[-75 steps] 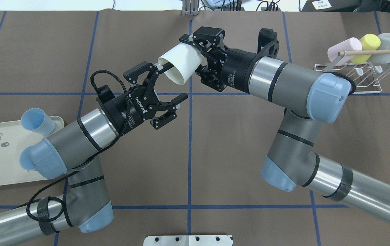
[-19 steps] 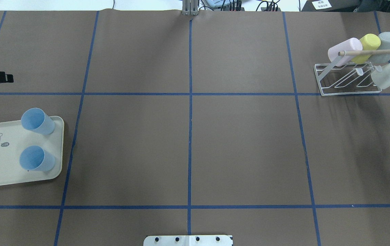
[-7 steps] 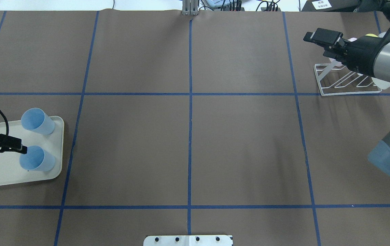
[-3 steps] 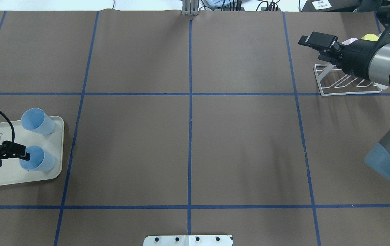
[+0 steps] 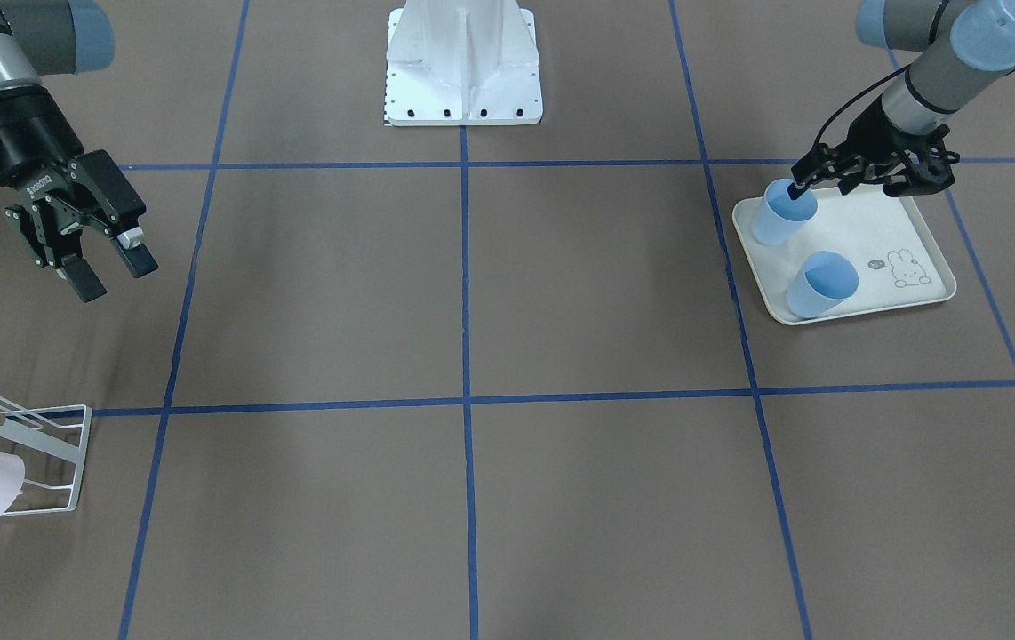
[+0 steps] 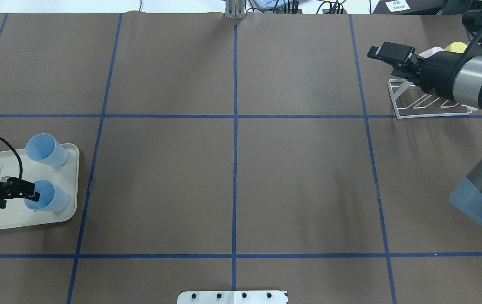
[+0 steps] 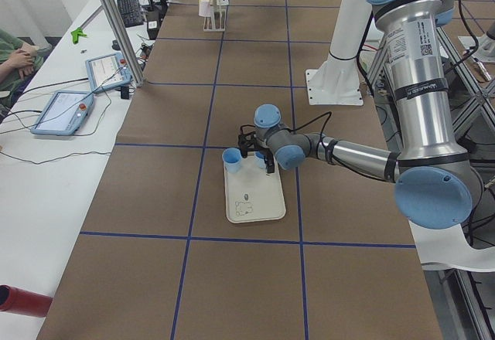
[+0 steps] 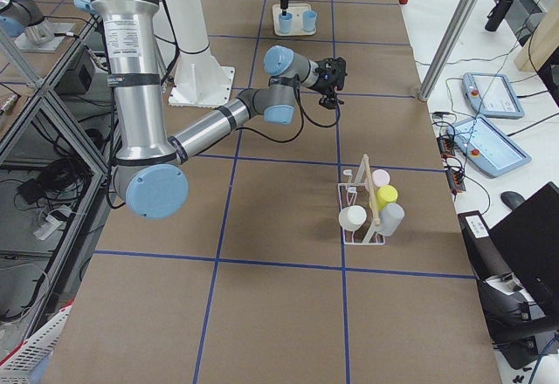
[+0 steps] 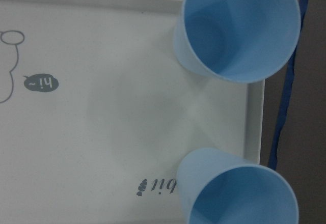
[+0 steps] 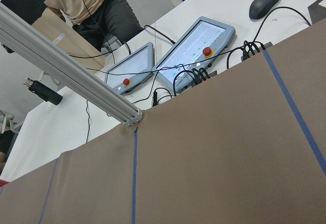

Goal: Transfer IKEA cup to right arm and place on rack

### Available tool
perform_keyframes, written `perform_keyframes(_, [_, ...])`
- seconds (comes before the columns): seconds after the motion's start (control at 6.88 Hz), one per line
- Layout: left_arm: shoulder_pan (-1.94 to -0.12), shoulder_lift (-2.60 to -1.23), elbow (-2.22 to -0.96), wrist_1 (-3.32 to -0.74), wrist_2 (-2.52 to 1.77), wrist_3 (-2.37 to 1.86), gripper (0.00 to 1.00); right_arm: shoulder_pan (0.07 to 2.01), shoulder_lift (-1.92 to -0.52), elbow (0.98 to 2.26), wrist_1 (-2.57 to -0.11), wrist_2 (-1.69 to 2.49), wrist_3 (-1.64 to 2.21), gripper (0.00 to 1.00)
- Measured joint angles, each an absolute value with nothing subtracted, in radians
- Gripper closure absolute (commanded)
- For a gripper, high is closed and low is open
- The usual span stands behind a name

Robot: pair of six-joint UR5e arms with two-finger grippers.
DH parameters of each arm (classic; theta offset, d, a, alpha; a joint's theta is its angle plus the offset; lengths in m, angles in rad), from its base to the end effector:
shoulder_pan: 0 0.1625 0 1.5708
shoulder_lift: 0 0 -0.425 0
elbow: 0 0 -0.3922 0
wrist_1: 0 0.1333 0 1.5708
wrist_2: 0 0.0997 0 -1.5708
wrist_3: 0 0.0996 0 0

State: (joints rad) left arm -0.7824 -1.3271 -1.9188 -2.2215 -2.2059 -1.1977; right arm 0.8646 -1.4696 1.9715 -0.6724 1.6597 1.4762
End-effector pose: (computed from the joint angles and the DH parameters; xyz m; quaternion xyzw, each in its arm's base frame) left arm 0.2421 -0.3453 0.5242 -0.0519 0.4519 -0.0668 0.8881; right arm -0.2307 -0.4623 0.3152 0.2669 -0.5868 0.2604 0.7188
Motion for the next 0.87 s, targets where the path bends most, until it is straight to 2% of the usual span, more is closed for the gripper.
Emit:
perform_keyframes(0.44, [-0.767, -1.339, -1.909, -2.221, -2.206, -1.197, 0.51, 0.862, -1.470, 1.967, -0.672, 1.660, 1.476, 0.00])
perform_keyframes(0.58, [-0.764, -1.342, -1.906, -2.221, -2.206, -1.197, 0.64, 0.862, -1.470, 1.966, -0.672, 1.661, 1.475, 0.00])
perform_keyframes(0.73, [-0.763, -1.345, -1.900, -2.221, -2.206, -1.197, 0.88, 0.861, -1.470, 1.965, -0.672, 1.661, 1.475, 0.00])
perform_keyframes(0.87, [-0.763, -1.347, -1.893, -2.221, -2.207, -1.197, 1.00, 0.861, -1.470, 1.964, -0.672, 1.661, 1.475, 0.00])
